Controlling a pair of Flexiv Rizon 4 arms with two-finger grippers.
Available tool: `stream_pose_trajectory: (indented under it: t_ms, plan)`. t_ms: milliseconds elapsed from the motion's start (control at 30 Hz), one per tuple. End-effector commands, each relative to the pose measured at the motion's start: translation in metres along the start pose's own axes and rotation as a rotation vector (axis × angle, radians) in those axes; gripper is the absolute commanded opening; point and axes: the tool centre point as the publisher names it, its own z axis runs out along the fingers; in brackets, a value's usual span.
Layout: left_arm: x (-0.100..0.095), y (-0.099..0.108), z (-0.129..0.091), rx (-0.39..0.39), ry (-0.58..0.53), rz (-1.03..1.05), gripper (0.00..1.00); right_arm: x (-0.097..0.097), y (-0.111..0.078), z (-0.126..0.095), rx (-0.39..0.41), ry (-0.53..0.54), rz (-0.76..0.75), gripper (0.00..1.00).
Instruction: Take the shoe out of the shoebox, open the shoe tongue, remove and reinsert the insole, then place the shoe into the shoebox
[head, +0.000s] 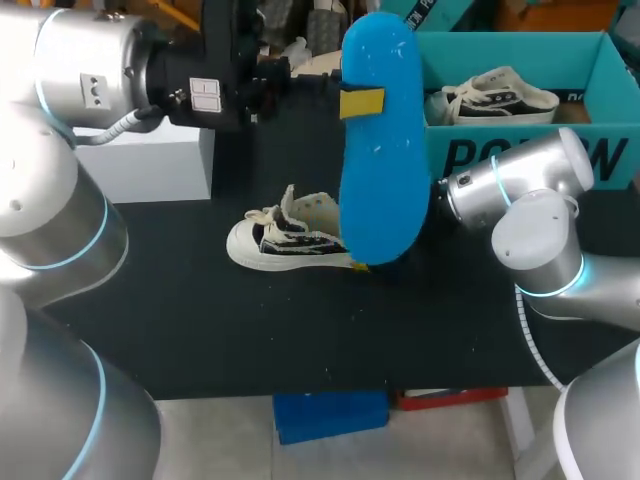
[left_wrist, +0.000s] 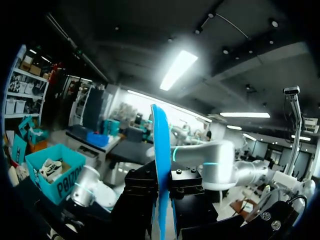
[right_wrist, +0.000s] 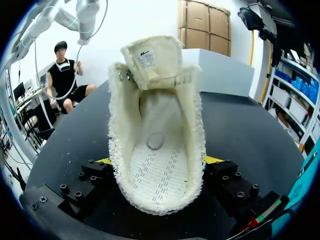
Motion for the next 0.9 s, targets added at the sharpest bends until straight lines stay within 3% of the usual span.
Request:
stream_pose_trajectory:
  t_ms: [33, 400, 767, 900]
  plan:
    - [0.0034, 0.0001, 0.0012, 0.001, 0.006, -0.004, 0.00, 0.0016, -0.0061, 0.0064, 0.002, 0.000, 0.003, 0.00]
    - [0.0033, 0.0008, 0.0018, -0.004, -0.001, -0.004, 0.00, 0.0016, -0.0059, 0.0058, 0.022, 0.005, 0.004, 0.00]
    - [0.0033, 0.0008, 0.0018, -0.004, -0.001, -0.004, 0.00, 0.0018, -0.0043, 0.0031, 0.487, 0.117, 0.117, 0.00]
    - [0.0033, 0.0008, 0.0018, -0.004, -0.001, -0.004, 0.00, 0.0048, -0.0071, 0.0054, 0.571, 0.116, 0.141, 0.00]
